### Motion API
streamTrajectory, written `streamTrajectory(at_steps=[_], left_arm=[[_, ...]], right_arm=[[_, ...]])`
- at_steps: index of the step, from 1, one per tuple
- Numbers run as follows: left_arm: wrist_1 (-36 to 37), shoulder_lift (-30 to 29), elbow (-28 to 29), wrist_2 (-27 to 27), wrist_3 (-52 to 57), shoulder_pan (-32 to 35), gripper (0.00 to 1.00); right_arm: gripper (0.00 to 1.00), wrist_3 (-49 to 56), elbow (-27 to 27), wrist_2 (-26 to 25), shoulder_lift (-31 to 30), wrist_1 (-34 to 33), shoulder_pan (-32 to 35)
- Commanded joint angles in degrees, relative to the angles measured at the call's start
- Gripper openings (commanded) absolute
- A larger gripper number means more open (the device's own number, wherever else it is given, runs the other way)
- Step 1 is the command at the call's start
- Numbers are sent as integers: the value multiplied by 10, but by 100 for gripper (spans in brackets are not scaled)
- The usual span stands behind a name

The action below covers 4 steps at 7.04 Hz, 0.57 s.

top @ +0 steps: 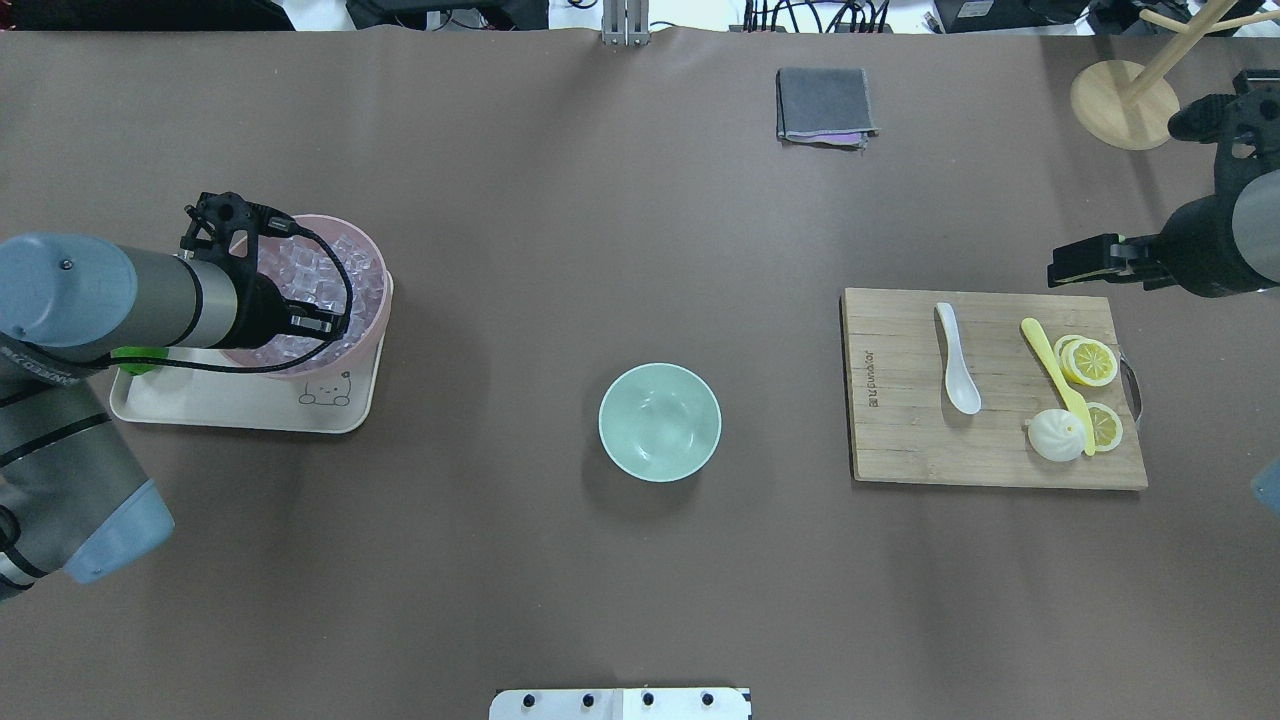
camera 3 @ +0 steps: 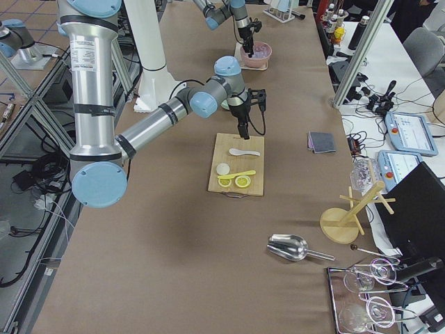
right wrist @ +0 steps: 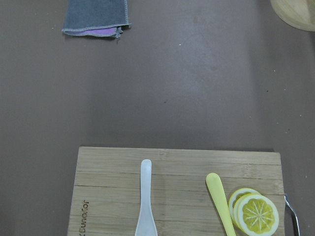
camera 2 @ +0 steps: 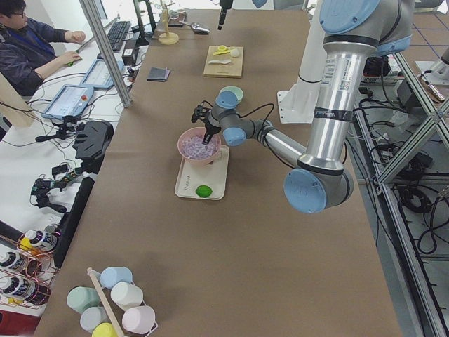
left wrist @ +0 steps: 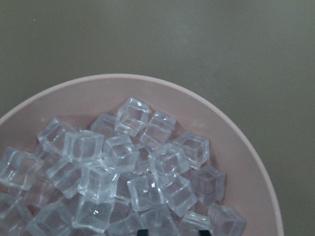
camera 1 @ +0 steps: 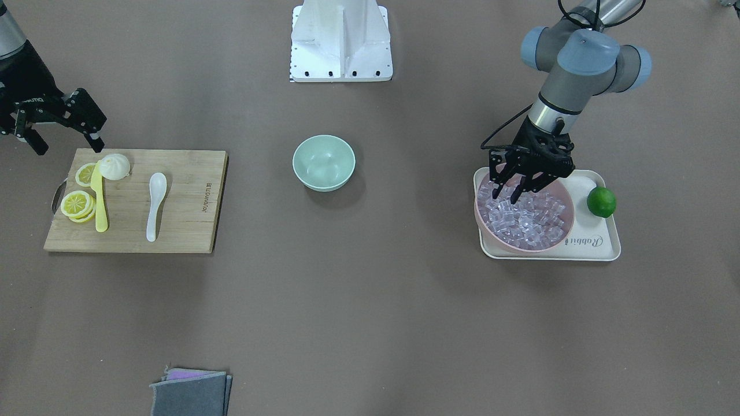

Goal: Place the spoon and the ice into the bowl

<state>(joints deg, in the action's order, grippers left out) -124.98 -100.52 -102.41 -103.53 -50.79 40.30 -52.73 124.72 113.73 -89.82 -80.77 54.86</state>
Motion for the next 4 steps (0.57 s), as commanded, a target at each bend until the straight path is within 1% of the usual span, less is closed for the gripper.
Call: streamTrajectory(at_steps=[1,3,4], left_arm=[[0,1,-1,-10,1,7,45],[20,7,-1,-9,55,13,46],[25,6,0,-9,57,13,46]], right_arm=[[100,-1,0,0,0,0,0],[100,-1,0,0,0,0,-1],[100,-1,1,0,0,0,-2]])
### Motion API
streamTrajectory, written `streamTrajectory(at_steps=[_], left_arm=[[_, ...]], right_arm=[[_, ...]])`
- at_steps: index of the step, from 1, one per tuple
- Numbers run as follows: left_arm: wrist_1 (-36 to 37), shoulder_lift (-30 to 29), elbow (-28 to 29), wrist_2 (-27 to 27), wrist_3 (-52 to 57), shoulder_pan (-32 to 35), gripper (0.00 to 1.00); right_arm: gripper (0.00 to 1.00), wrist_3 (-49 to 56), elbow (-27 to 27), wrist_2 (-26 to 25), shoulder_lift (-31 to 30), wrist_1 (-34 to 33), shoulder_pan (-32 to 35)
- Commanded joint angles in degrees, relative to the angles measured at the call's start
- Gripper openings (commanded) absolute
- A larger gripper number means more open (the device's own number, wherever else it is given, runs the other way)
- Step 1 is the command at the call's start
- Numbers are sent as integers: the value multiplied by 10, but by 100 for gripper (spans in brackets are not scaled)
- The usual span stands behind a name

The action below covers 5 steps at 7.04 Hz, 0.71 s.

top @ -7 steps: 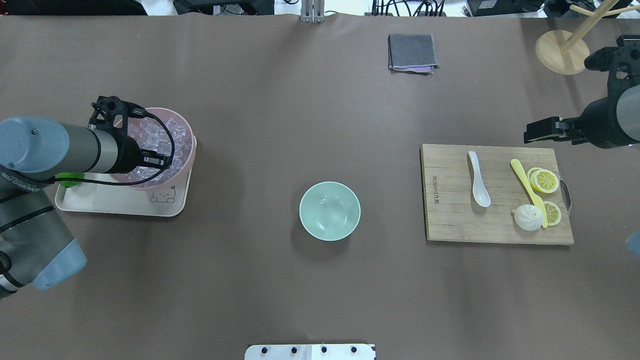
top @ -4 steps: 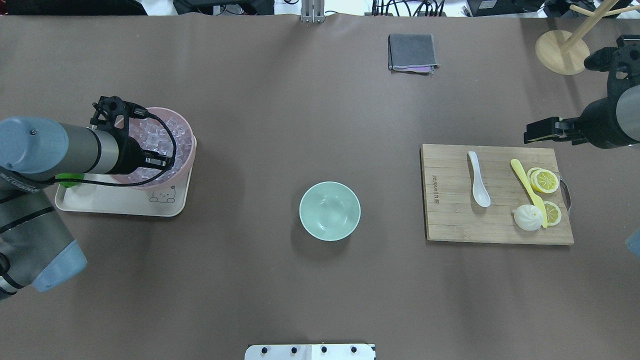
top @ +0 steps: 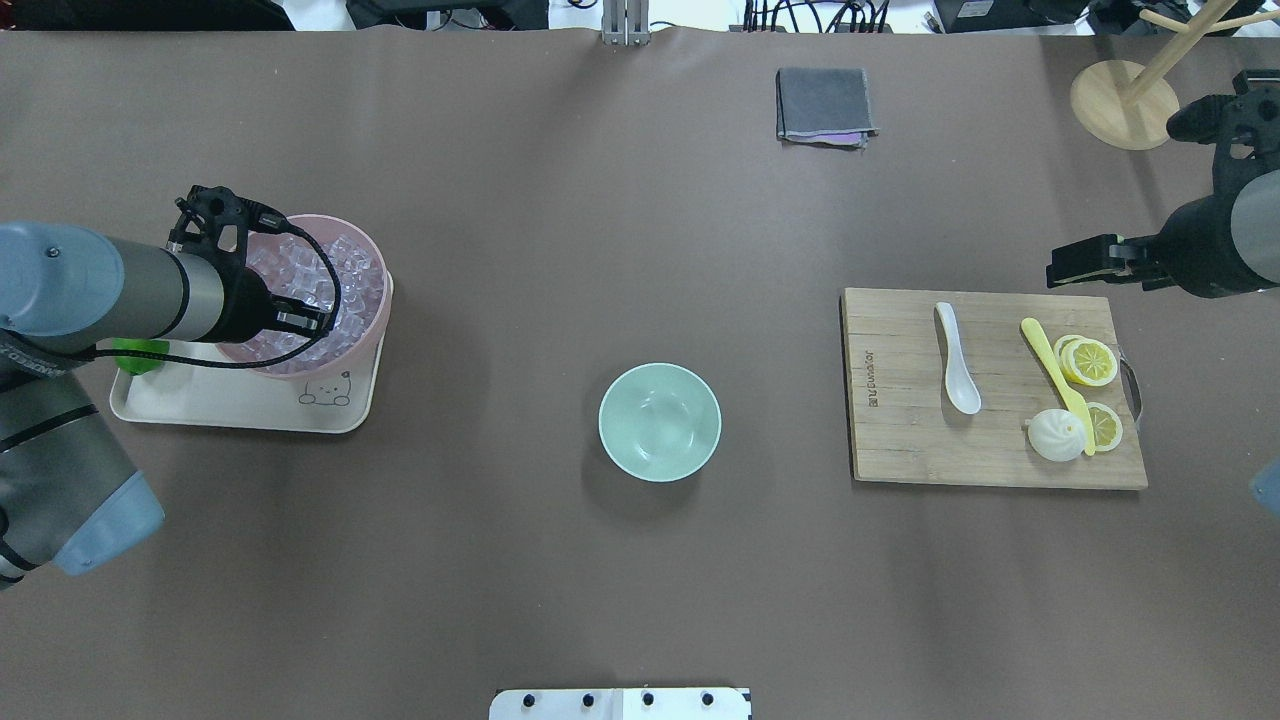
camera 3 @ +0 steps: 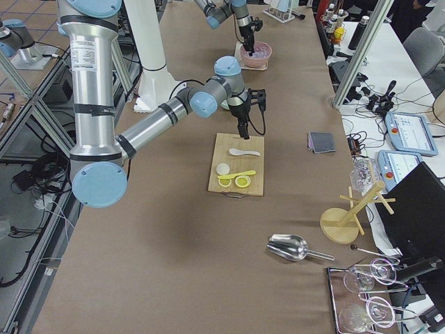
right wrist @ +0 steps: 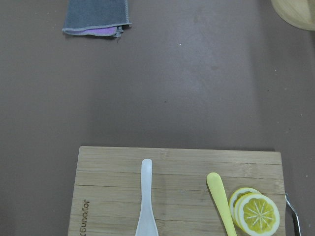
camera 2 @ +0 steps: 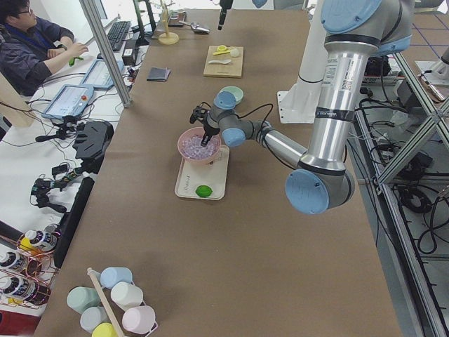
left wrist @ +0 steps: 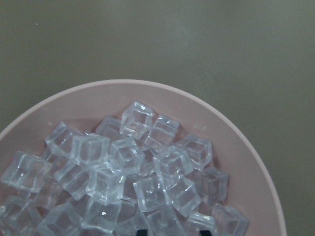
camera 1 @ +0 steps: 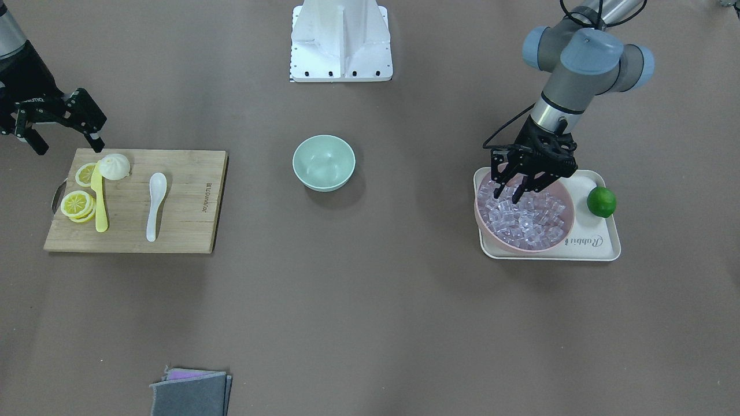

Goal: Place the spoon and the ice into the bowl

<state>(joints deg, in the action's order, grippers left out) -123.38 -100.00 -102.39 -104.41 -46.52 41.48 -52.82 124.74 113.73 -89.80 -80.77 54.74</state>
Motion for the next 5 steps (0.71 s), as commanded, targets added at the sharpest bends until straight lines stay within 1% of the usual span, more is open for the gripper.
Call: streamTrajectory(at_steps=[1,2,4,5], left_arm=[[9,2,-2,-4,20,2,46],[9,3,-7,-19,58,5,46],[10,3,-6,-54,64,34,46],[10,13,-4,-56,64,37,46]], right_arm=[[100,0,0,0,0,0,-2],[100,0,0,-1,0,0,-2],[100,-1,0,-3,0,0,-3],[100,-9,0,-5,1,0,-6]])
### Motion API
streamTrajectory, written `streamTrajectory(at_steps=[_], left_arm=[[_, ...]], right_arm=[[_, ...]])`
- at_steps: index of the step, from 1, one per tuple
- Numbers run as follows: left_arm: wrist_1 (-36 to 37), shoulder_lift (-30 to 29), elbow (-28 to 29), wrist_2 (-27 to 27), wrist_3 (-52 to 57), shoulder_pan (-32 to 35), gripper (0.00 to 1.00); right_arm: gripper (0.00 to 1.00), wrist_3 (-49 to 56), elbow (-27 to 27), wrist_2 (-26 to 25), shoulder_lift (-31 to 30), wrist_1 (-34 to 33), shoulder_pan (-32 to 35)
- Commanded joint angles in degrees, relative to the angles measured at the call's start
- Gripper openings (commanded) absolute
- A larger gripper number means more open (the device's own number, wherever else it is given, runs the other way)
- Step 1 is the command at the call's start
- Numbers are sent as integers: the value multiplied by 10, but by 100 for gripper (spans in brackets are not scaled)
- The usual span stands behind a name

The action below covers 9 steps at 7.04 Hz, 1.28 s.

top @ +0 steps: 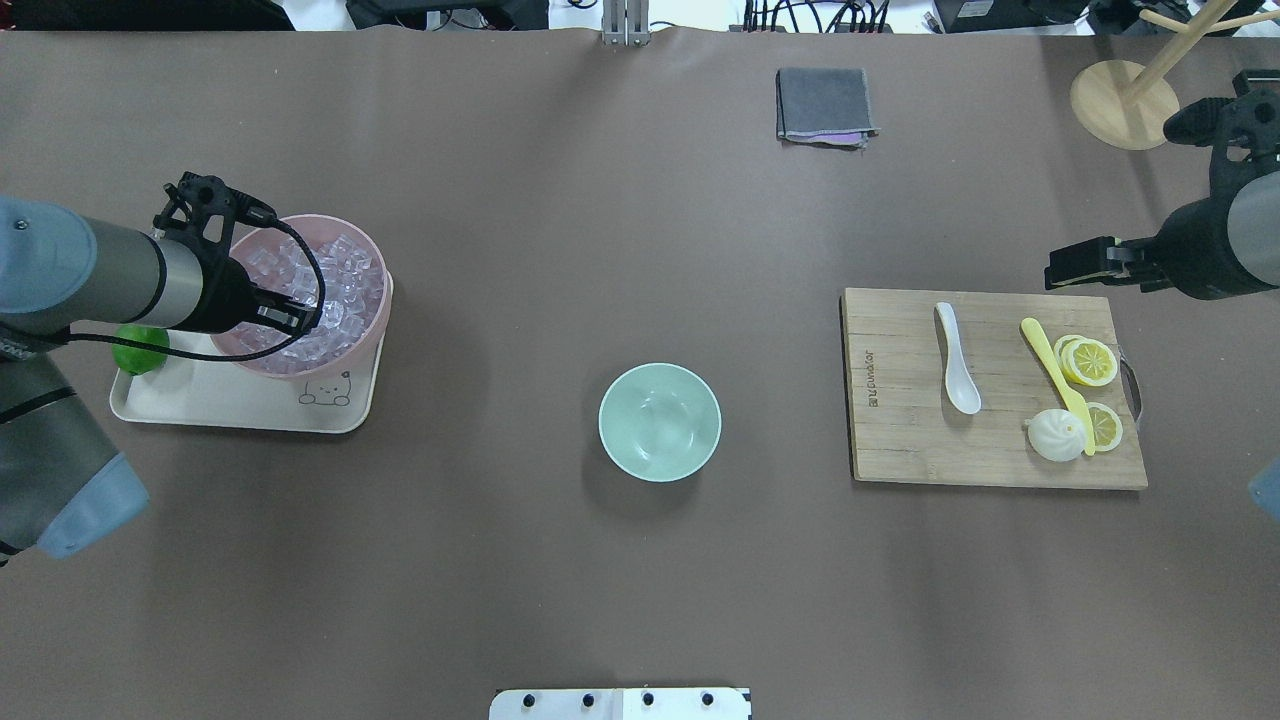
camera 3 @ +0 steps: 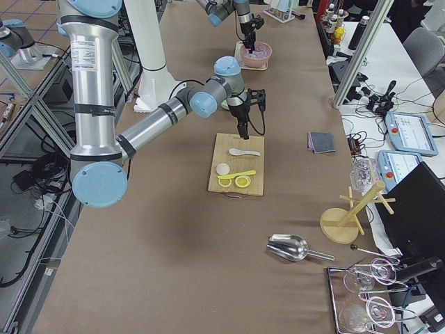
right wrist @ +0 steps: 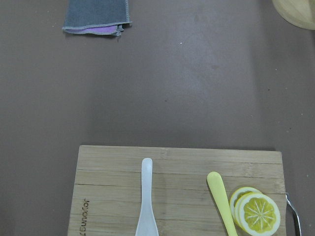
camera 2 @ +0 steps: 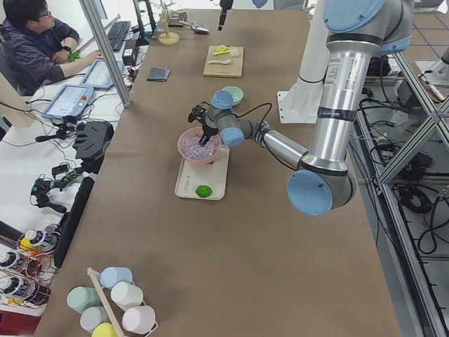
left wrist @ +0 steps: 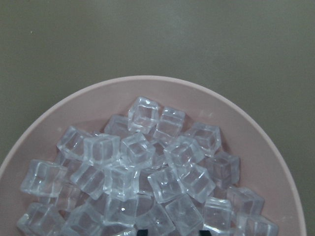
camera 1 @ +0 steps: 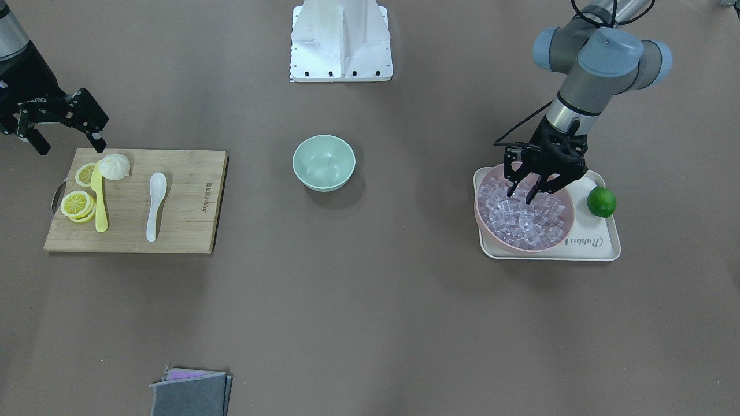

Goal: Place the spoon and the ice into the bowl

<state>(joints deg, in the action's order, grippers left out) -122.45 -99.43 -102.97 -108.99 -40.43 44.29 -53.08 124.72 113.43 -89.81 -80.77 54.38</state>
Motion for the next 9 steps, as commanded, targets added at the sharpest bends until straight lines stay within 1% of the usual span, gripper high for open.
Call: streamTrajectory(at_steps=[1,5,7,9], left_arm=[[0,10,3,-8,4,9,46],[0,6,18,-3,23,5,46],[0,7,19,-3,22,4,49],[0,5,22,-3,20,4,49]], right_arm=[[100,-8,0,-5,1,0,-5],[100,-9,0,-5,1,0,-8],[100,-9,0,-5,0,0,-9],[100,-9,0,-6,0,0,-9]])
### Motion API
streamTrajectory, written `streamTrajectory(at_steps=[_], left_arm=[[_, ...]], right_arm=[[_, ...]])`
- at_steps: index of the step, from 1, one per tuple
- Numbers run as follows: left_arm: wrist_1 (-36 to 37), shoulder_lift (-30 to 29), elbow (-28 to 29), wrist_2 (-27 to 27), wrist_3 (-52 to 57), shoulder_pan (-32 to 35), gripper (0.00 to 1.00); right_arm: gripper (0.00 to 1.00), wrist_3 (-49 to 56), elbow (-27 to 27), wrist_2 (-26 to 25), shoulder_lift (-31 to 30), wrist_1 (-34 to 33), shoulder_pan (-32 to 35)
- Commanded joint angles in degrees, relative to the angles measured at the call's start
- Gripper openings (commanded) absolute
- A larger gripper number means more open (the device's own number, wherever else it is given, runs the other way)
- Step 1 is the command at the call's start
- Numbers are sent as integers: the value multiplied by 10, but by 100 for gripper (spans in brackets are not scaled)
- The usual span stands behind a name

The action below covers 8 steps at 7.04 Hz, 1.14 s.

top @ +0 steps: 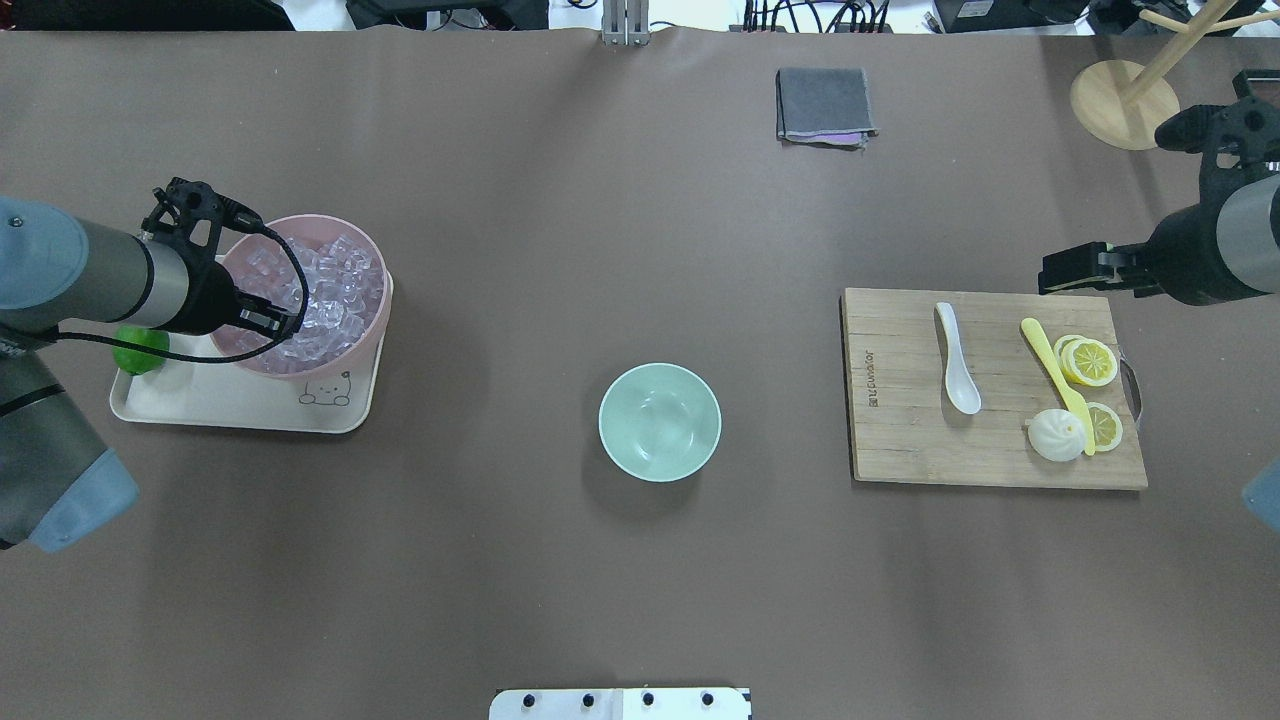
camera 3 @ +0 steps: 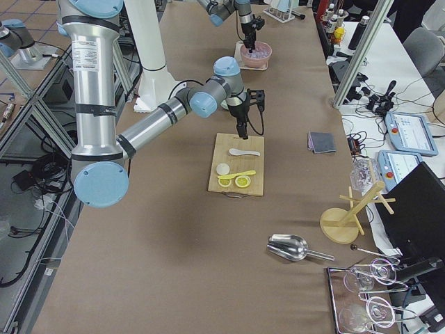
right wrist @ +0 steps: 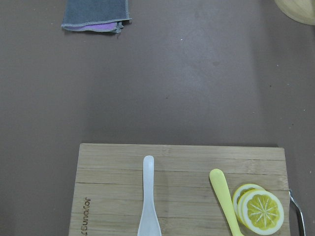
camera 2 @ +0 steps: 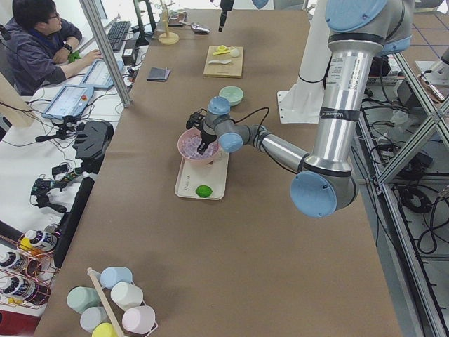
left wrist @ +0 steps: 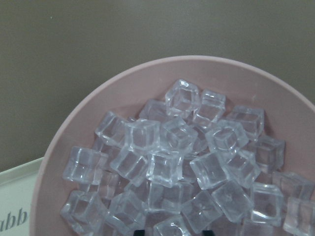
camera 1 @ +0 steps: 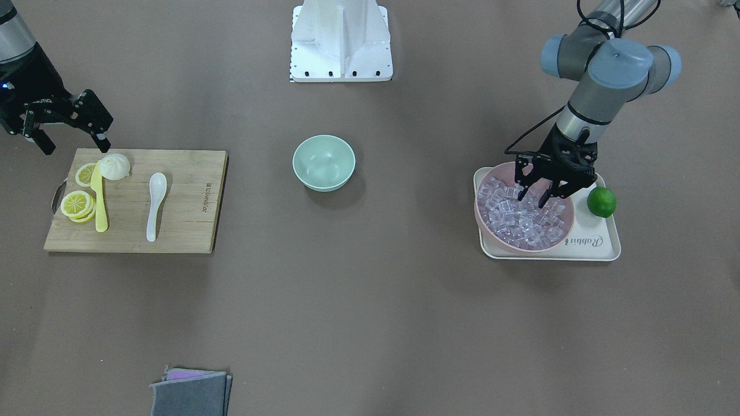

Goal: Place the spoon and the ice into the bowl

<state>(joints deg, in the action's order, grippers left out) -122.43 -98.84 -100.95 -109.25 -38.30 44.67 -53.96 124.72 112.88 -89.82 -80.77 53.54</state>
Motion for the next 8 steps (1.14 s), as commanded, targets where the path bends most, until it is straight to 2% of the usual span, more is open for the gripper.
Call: streamTrajectory(at_steps=[1,5,8], left_arm=[[0,-1,1,0,-2,-1,49],[0,-3,5,0,-3,-2,44],[-1,-4,2,0,-4,-1,4]], right_arm=[[100,0,0,0,1,0,0],[100,0,-1,0,1,0,0],[100,0,-1,0,1,0,0]])
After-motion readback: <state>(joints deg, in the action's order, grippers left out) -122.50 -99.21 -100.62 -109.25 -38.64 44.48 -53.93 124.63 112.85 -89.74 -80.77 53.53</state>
